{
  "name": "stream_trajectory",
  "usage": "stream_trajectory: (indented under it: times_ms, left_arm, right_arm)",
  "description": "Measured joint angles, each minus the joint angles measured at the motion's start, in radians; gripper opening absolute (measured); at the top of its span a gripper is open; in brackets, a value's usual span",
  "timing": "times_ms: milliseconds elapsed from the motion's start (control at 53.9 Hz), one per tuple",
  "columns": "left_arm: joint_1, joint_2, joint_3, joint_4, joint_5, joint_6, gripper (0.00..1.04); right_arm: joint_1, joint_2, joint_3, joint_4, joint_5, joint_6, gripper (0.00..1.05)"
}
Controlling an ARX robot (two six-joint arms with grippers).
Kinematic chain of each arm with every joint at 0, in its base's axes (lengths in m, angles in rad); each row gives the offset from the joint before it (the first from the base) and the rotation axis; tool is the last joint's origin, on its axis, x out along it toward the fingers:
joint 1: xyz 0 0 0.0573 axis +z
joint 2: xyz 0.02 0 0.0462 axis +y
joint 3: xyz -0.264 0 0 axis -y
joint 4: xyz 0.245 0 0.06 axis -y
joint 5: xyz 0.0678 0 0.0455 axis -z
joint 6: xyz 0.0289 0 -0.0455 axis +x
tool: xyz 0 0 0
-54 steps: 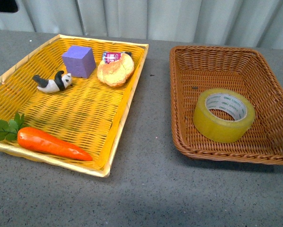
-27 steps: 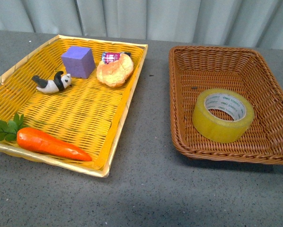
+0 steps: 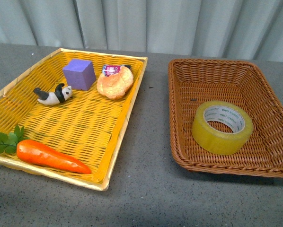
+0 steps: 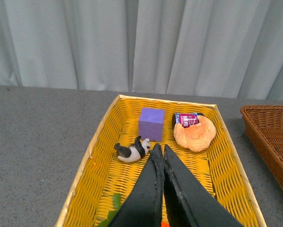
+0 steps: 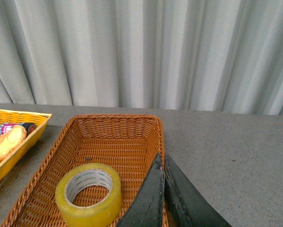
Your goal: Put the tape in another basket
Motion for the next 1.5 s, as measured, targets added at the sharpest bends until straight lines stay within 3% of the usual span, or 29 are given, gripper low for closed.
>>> stream_trajectory:
  times_ms: [612, 1094, 1205, 1335, 1502]
  left_arm:
    - [0.0, -0.417, -0.008, -0.377, 0.002, 0.0, 0.04]
    - [0.0, -0.6, -0.008, -0.559, 0.002, 0.0, 0.04]
    - [0.0, -0.63, -0.008, -0.59, 0.002, 0.0, 0.04]
    - [0.0, -0.774, -0.007, -0.756, 0.003, 0.0, 0.04]
    - [0.0, -0.802, -0.007, -0.768, 0.003, 0.0, 0.04]
  right_arm:
    - [0.0, -0.37, -0.006, -0.344, 0.0, 0.0, 0.01]
    - [0.0, -0.528, -0.006, -0.5, 0.0, 0.0, 0.01]
    - [0.0, -0.673, -0.006, -0.672, 0.0, 0.0, 0.01]
    - [0.0, -0.7, -0.006, -0.678, 0.0, 0.0, 0.01]
    - [0.0, -0.7, -0.006, -0.679, -0.001, 0.0, 0.01]
